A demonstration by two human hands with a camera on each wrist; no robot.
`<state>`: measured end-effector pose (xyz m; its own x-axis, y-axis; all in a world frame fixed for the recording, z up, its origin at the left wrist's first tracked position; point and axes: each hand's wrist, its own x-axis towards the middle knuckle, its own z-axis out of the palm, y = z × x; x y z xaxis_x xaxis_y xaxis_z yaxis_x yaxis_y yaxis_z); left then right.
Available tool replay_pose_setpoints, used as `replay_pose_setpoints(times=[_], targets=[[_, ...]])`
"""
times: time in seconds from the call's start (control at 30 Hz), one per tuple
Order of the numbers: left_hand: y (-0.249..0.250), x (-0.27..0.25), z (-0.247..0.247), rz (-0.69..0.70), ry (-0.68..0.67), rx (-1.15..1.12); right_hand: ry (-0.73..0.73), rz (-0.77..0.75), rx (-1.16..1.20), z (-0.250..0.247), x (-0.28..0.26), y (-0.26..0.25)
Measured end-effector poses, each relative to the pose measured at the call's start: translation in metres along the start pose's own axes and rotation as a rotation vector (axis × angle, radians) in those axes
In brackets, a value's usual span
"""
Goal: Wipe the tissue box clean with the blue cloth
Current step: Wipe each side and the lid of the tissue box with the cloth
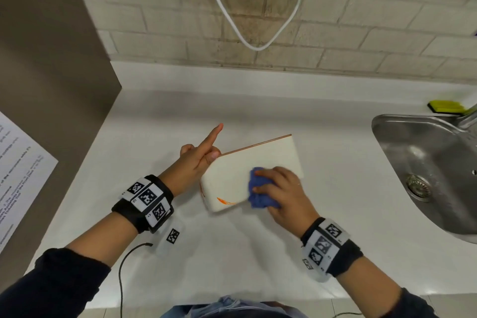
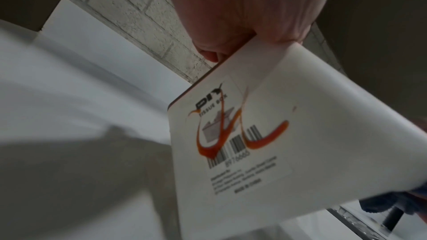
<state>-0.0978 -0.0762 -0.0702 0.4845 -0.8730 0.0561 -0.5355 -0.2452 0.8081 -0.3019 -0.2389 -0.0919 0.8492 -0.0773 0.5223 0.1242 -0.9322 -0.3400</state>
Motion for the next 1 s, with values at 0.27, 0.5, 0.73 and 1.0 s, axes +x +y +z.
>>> replay_pose_setpoints(times=[0.27,0.5,0.73,1.0], targets=[[-0.002,0.001,0.007,-0.049,0.019,-0.025,0.239,0.416,0.167,0.013,0.029,-0.02],[-0.001,-0.002,0.001,-0.09,0.018,-0.203,-0.078,0.269,0.237,0.03,0.05,-0.07],[0.007,-0.004,-0.004,-0.121,-0.033,-0.152,-0.198,-0.011,0.117,0.031,0.042,-0.063],[0.009,-0.01,0.001,-0.081,-0.063,-0.128,-0.346,-0.423,0.027,0.012,0.021,-0.017]])
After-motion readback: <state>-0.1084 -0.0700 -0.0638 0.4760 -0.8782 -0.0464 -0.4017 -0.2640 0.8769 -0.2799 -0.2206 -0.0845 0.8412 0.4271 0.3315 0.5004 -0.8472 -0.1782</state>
